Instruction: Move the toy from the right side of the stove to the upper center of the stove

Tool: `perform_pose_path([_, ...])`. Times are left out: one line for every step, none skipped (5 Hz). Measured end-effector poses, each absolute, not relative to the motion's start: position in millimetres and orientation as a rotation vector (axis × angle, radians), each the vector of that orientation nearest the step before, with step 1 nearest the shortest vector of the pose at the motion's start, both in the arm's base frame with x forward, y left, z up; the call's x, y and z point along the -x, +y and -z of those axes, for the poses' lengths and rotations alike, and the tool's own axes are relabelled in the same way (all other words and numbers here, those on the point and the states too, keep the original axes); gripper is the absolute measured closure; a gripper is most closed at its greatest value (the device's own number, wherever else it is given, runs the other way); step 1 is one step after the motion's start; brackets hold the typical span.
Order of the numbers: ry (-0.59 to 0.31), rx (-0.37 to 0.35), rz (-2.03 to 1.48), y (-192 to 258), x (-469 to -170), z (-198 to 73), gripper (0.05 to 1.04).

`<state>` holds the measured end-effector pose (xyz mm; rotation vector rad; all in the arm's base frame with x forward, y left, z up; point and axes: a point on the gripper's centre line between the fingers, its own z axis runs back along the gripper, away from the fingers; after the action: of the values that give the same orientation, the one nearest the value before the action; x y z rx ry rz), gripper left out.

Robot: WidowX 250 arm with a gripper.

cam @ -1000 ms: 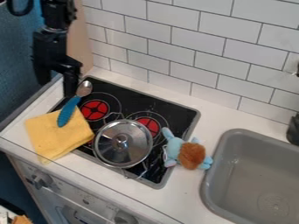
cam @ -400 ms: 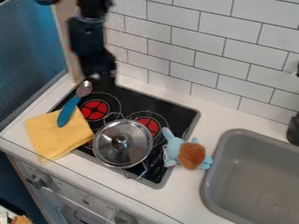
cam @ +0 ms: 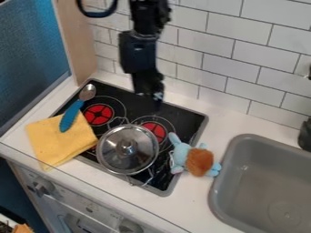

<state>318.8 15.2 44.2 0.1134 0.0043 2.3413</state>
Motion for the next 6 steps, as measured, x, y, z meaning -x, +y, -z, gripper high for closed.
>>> perform_pose_path([-0.049,-0.11,-2.188,-17,-316,-37,0.083])
perform_pose_path([-0.04,-0.117,-2.021,-29,-307,-27,0.083])
perform_pose_path([0.024,-0.154,-1.9,-35,-305,-10,0.083])
perform_pose_path([0.059,-0.18,-1.827,-37,-307,19,0.083])
perform_pose_path([0.108,-0.2,-1.783,-40,-305,35,0.083])
perform_pose_path([0.122,-0.214,-1.781,-41,-303,45,0.135])
